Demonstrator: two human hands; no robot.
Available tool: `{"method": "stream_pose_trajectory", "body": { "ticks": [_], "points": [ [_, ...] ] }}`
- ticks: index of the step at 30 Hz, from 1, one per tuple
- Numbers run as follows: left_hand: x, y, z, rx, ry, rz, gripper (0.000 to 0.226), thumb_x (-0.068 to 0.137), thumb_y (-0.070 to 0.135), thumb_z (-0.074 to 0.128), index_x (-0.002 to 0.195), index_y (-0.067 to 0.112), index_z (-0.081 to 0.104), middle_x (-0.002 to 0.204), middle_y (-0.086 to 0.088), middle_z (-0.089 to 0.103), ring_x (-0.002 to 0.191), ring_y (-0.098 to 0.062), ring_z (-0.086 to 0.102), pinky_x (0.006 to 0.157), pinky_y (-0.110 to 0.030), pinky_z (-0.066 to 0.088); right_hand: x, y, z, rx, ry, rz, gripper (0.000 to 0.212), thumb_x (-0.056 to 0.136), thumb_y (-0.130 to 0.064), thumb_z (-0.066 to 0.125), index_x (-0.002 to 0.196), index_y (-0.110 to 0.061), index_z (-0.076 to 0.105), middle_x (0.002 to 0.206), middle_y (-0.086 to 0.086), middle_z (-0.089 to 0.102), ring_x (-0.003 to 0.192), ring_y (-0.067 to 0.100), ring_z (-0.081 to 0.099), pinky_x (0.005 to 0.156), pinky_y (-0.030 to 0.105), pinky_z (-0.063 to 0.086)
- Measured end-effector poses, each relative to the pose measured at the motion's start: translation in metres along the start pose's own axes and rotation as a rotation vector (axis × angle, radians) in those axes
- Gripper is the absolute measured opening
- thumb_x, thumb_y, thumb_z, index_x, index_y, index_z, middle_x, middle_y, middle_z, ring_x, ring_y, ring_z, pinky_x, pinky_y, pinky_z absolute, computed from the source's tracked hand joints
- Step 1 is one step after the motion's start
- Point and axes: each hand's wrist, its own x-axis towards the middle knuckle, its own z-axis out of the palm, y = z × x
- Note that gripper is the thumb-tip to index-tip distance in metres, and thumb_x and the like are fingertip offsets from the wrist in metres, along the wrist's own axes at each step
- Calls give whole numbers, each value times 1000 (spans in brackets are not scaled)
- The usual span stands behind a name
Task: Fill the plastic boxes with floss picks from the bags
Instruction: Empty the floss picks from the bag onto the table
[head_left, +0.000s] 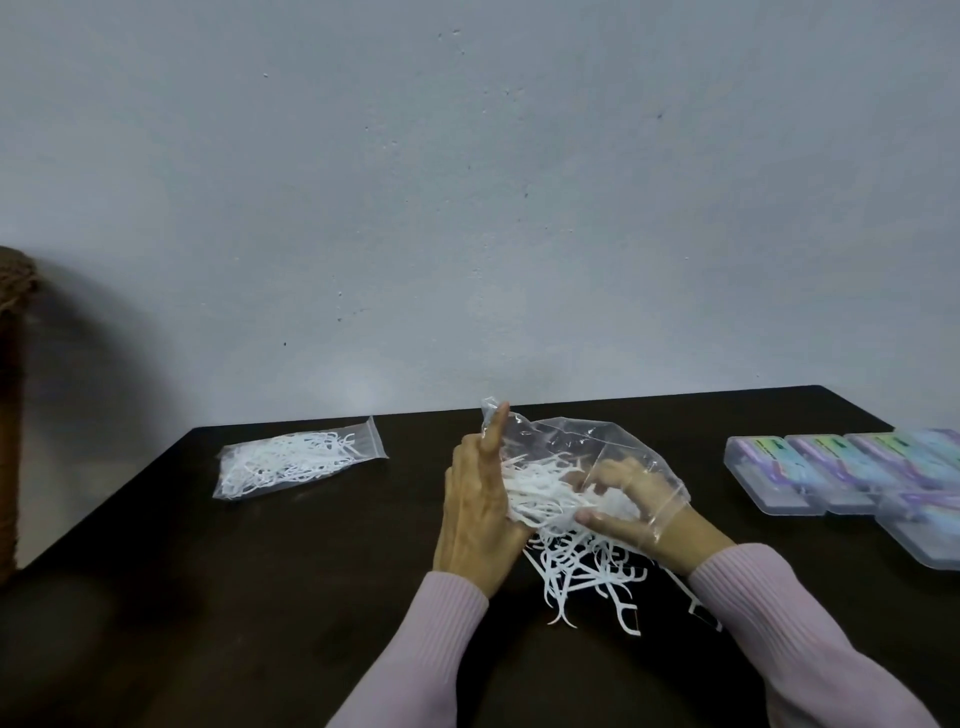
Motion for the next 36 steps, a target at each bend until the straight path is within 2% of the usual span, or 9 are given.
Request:
{"method": "stream_pose_trajectory", "body": {
  "ticks": [4,7,10,13,17,21,26,31,36],
  "points": [
    [-1,0,1,48,-4,54,136,56,8,88,146,40,-9,103,-5,47,86,-13,47,79,-28,44,-1,0,2,41,-1,11,41,60,-75,51,78,-38,50,117,-8,58,112,12,51,100,30,41],
    [-3,1,4,84,-25,69,137,54,13,90,148,37,-7,104,-1,45,87,-8,41,80,-25,42,0,-1,4,11,-35,71,35,61,-74,58,74,-44,46,106,-9,56,106,13,51,100,34,39],
    [-2,1,5,123,-44,65,139,51,11,90,149,35,-7,106,3,42,87,-5,38,80,-23,38,1,-2,2,99,-60,63,19,81,-35,66,94,-36,53,104,-7,55,99,9,53,70,3,42],
    [0,-2,1,122,-26,48,134,55,13,88,149,33,-5,106,-3,50,88,-8,40,81,-25,38,-2,-4,0,209,-16,87,30,83,-21,64,110,-26,51,101,-15,51,98,2,51,66,-2,40],
    [2,-1,-3,139,13,33,128,52,16,89,148,24,5,100,-6,51,84,-10,41,75,-28,42,-3,-4,0,231,84,91,28,81,-19,65,106,-25,54,104,-15,51,100,3,49,90,13,42],
    [2,1,-4,138,1,-33,140,46,9,90,148,31,-3,93,-2,50,76,-13,47,69,-27,42,-3,-7,-2,357,127,77,24,78,-9,67,90,-27,56,93,-16,54,85,-2,54,67,3,46],
    [1,0,-6,115,8,-160,139,56,3,85,144,42,-15,96,10,37,79,-11,43,74,-25,34,-3,-2,-5,452,180,97,16,66,-23,70,81,-16,68,78,-4,66,65,7,63,66,22,56],
    [3,-5,-11,73,20,-254,125,65,-6,70,139,50,-13,110,1,43,91,-12,45,82,-25,28,-3,0,-8,375,211,105,2,75,-23,69,75,-23,66,62,-1,66,52,4,60,56,11,47],
    [5,-10,-17,53,73,-367,118,68,-14,62,140,49,-7,126,-6,43,95,-10,42,86,-24,28,-2,2,-11,359,238,154,9,79,-19,68,70,-22,66,64,-3,66,51,-1,56,56,8,45]
  ]
}}
